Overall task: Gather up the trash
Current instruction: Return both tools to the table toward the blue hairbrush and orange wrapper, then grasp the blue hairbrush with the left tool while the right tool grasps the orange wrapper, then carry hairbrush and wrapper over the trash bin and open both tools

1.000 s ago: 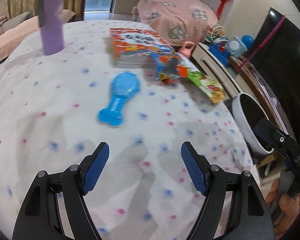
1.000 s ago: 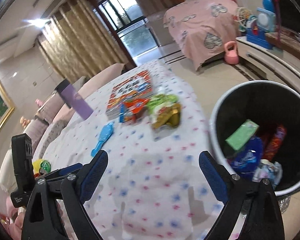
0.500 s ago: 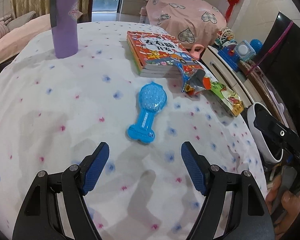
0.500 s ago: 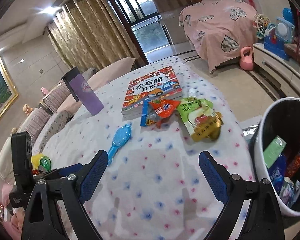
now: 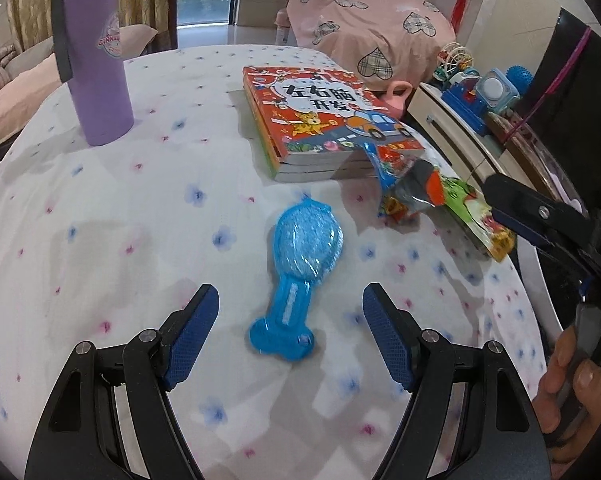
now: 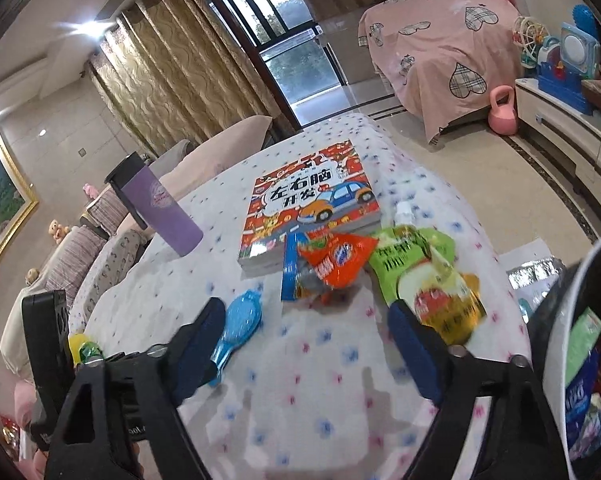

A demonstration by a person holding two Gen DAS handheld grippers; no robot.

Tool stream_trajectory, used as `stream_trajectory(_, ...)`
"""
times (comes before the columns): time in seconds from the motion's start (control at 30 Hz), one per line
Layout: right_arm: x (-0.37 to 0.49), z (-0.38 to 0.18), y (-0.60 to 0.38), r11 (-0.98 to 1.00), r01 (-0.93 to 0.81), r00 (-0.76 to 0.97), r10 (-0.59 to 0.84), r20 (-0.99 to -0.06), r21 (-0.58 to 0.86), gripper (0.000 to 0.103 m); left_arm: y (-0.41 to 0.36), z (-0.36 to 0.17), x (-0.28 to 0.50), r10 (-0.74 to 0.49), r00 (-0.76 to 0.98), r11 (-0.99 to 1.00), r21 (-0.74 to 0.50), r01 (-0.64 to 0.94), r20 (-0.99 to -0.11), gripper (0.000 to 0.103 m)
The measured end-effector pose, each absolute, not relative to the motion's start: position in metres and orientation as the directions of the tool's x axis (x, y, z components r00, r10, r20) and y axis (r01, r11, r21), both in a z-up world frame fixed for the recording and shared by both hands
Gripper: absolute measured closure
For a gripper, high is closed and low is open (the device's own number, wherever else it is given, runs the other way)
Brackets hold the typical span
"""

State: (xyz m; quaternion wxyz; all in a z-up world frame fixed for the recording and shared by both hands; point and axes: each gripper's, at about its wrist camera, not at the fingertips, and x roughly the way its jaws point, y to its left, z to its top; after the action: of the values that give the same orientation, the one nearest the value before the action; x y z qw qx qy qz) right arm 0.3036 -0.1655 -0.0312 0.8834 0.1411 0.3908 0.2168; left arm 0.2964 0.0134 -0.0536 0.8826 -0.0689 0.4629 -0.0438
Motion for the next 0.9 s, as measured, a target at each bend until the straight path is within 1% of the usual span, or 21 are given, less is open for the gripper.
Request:
stream_trajectory(0.07, 0.315, -0.033, -0.163, 0.868, -0.265, 0.597, 0.489, -0.636, 0.419, 0.035, 0.014, -0.056, 0.303, -0.143, 0.564, 0.987, -0.163, 0.016, -0.814, 0.027)
stream_trajectory(0.13, 0.327, -0.038, -0.159, 0.875, -0.262, 0.587, 0.48, -0.652, 0.407, 0.039, 0.012, -0.058, 0.308, -0.143, 0.559, 0.987, -0.158, 0.021, -0.817, 0.027)
stream_trajectory(0.23, 0.341, -0.047, -0.15, 0.89, -0.263, 0.574, 0.454, -0.681, 0.372, 0.041, 0.009, -0.064, 0.313, -0.136, 0.55, 0.989, -0.145, 0.027, -0.824, 0.027)
stream_trajectory(0.3, 0.348, -0.053, -0.145, 0.901, -0.265, 0.563, 0.434, -0.703, 0.345, 0.047, 0.007, -0.069, 0.318, -0.124, 0.543, 0.991, -0.129, 0.029, -0.83, 0.027)
stream_trajectory(0.33, 0.35, -0.056, -0.143, 0.904, -0.265, 0.559, 0.427, -0.711, 0.335, 0.054, 0.006, -0.072, 0.32, -0.118, 0.541, 0.992, -0.121, 0.03, -0.833, 0.027)
stream_trajectory(0.37, 0.353, -0.059, -0.141, 0.909, -0.265, 0.555, 0.416, -0.72, 0.321, 0.065, 0.005, -0.074, 0.321, -0.106, 0.545, 0.994, -0.106, 0.031, -0.832, 0.03)
stream_trajectory(0.4, 0.355, -0.062, -0.139, 0.915, -0.262, 0.553, 0.402, -0.73, 0.305, 0.071, 0.003, -0.075, 0.321, -0.091, 0.556, 0.996, -0.088, 0.033, -0.826, 0.038)
stream_trajectory(0.43, 0.356, -0.064, -0.139, 0.92, -0.258, 0.553, 0.391, -0.735, 0.296, 0.083, 0.001, -0.075, 0.321, -0.08, 0.566, 0.997, -0.07, 0.039, -0.82, 0.043)
stream_trajectory(0.47, 0.357, -0.066, -0.139, 0.925, -0.249, 0.558, 0.379, -0.738, 0.287, 0.092, 0.0, -0.075, 0.32, -0.076, 0.572, 0.997, -0.06, 0.046, -0.817, 0.05)
stream_trajectory(0.5, 0.357, -0.066, -0.14, 0.926, -0.246, 0.562, 0.378, -0.735, 0.287, 0.094, -0.001, -0.075, 0.319, -0.077, 0.577, 0.997, -0.058, 0.052, -0.813, 0.064)
stream_trajectory(0.53, 0.355, -0.066, -0.141, 0.925, -0.246, 0.566, 0.379, -0.732, 0.289, 0.096, 0.0, -0.075, 0.319, -0.086, 0.58, 0.996, -0.063, 0.06, -0.81, 0.067)
stream_trajectory(0.7, 0.345, -0.059, -0.148, 0.917, -0.252, 0.585, 0.4, -0.706, 0.311, 0.099, 0.004, -0.072, 0.313, -0.114, 0.579, 0.993, -0.091, 0.07, -0.808, 0.068)
stream_trajectory(0.8, 0.333, -0.05, -0.153, 0.907, -0.259, 0.594, 0.422, -0.685, 0.333, 0.099, 0.007, -0.068, 0.305, -0.139, 0.577, 0.99, -0.122, 0.068, -0.805, 0.073)
stream_trajectory(0.9, 0.319, -0.04, -0.158, 0.899, -0.267, 0.606, 0.437, -0.665, 0.347, 0.1, 0.006, -0.062, 0.296, -0.161, 0.581, 0.986, -0.149, 0.07, -0.798, 0.075)
